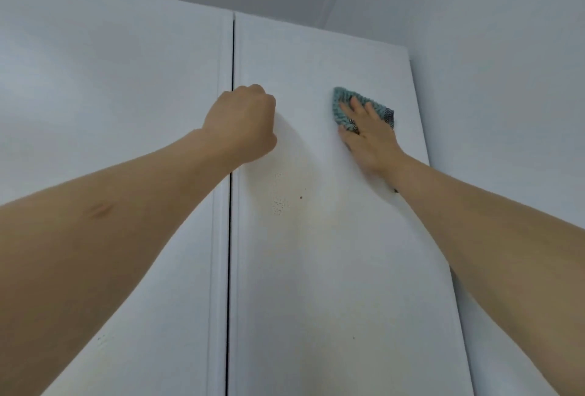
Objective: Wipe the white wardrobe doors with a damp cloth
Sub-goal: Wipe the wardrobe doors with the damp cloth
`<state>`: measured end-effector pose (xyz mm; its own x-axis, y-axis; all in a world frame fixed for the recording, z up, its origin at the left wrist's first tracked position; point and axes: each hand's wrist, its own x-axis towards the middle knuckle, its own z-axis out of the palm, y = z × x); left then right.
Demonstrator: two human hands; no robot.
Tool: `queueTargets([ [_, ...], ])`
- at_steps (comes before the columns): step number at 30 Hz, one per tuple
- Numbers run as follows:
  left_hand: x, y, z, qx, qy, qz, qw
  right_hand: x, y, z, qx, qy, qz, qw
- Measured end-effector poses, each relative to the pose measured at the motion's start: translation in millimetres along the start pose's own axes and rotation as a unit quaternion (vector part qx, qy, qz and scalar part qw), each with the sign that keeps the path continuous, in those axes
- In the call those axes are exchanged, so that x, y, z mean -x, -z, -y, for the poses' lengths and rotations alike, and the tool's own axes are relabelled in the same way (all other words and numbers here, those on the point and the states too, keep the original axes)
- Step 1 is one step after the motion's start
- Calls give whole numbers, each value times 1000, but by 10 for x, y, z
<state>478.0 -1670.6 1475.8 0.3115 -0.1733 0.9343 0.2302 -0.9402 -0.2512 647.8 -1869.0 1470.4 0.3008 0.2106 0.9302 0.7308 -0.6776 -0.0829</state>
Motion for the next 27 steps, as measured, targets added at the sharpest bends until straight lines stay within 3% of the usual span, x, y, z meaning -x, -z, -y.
queueTargets([
  [3, 107, -60, 136, -20, -12, 7, 1000, -111, -86, 286, -19, -61, -12, 998],
  [10, 351, -176, 93, 21, -3, -45, 999, 472, -574, 1026, 10, 116, -4, 993],
  [16, 517, -154, 24, 30, 22, 22, 999, 835, -509, 832, 21, 192, 74, 978],
  [19, 553, -84, 66, 40, 41, 79, 995, 862, -393, 543, 13, 146, 66, 987],
  [23, 619, -45, 200, 62, 4, 114, 992, 909, -337, 159, -15, 4, 1, 1000],
  [27, 697, -18, 308, 44, -44, 129, 990, 884, -407, 372, -60, -122, -17, 991],
])
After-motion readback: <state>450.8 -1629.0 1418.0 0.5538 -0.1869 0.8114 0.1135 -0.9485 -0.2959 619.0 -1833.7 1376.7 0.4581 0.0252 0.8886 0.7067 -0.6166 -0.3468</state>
